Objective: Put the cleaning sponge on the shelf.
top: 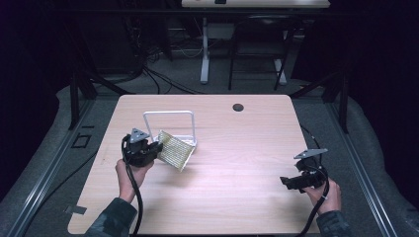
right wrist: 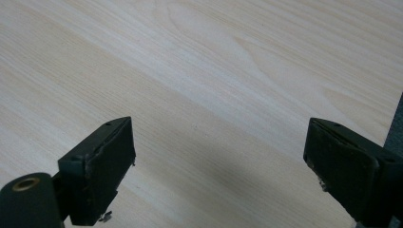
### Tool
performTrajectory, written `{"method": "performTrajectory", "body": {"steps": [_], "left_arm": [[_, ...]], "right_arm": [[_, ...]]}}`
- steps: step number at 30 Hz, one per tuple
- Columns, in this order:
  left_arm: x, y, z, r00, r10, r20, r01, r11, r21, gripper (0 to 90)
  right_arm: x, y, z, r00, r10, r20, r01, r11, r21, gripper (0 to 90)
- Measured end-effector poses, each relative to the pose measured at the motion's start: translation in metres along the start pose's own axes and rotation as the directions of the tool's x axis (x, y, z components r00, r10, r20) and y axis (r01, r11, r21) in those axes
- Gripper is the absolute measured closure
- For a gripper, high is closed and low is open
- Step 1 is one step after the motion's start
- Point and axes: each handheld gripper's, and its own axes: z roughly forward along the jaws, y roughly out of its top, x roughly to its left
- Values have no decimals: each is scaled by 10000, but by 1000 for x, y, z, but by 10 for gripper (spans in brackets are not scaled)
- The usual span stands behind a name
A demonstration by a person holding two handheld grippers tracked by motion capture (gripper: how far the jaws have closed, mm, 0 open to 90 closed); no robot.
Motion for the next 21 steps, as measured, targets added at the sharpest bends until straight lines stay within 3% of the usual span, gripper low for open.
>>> {"method": "performTrajectory", "body": {"steps": [8, 12, 21], "left_arm": [[2, 0, 10, 9981, -297, -537, 292, 9995, -105, 790], [5, -2, 19, 9947, -608, -829, 601, 9981, -109, 790], [8, -2, 28, 9874, -852, -1332, 831, 9963, -216, 790]], "right_arm": [[0, 0, 0, 10000, 8, 25, -8, 10000, 41, 94], [0, 0, 0, 10000, 36, -1, -36, 10000, -22, 94], [0, 0, 0, 10000, 40, -13, -40, 10000, -8, 94]]}}
